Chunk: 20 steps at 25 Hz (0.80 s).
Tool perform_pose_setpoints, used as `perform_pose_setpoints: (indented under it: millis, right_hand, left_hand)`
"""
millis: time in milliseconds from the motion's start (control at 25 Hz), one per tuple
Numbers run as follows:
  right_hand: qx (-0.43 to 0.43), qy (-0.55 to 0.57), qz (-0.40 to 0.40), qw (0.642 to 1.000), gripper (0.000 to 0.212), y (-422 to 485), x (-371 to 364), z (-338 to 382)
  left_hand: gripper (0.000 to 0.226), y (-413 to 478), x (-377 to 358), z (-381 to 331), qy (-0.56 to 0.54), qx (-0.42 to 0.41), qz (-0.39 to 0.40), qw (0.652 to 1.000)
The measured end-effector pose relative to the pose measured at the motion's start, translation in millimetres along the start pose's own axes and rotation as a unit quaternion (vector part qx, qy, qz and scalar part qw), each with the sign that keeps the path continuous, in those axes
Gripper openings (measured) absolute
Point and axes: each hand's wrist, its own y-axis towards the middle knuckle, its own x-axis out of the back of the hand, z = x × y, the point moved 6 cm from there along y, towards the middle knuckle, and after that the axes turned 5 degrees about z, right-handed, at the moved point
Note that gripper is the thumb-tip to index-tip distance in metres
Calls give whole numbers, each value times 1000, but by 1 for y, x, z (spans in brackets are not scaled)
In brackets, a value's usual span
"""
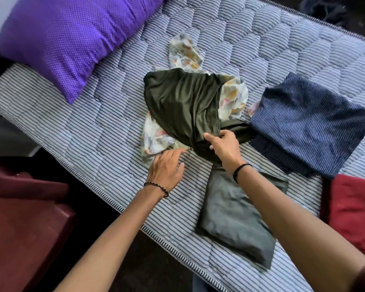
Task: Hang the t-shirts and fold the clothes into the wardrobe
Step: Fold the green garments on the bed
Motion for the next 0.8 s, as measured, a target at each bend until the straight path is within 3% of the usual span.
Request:
perform_pose_setpoints:
  millis: [80,160,200,240,280,320,400,440,480,520,600,640,720,800]
  right_hand:
    - [46,38,26,998,26,-8,-12,14]
    - [136,81,119,980,11,-25,-30,34]
    - [171,81,188,964,9,-37,-41,43]
    - [183,57,263,946,11,-50,-53,48]
    - [178,-2,341,923,12,-63,-67,46]
    - [169,-81,410,893,15,-73,-78,40]
    - [130,-204,497,833,23,-85,-94,18]
    - [105,-225,509,824,20,-88,-98,7]
    - [97,-221,496,834,14,-89,-99,3]
    - [97,-196,462,859,23,-87,-98,2]
    - [101,-96,350,926,46,-78,-85,3]
    - [108,-53,289,950,48,-72,-76,5]
    - [131,-27,179,975,43,-59,-61,8]
    - [157,-65,90,981,35,-44,-51,12]
  left_hand:
    - [31,-3,1,7,-73,38,-5,997]
    - [25,-4,5,13,-258,111,-28,959]
    - [24,-4,6,16,-400,143,-39,904]
    - [27,-3,7,17,-534,161,-50,828]
    - [36,0,7,20,-617,173,-61,766]
    - [52,2,5,26,-637,196,-61,743]
    - [77,0,0,41,-559,258,-49,786]
    - [77,-1,-4,49,-498,288,-56,816]
    - [68,-4,-8,59,-470,313,-75,822]
    - [54,-6,-10,66,-485,331,-98,803]
    - [24,-15,-13,73,-558,365,-136,732]
    - [12,-20,-14,75,-563,381,-130,722]
    - [11,-26,-17,80,-490,371,-41,788]
    - [15,-34,-22,76,-384,333,129,852]
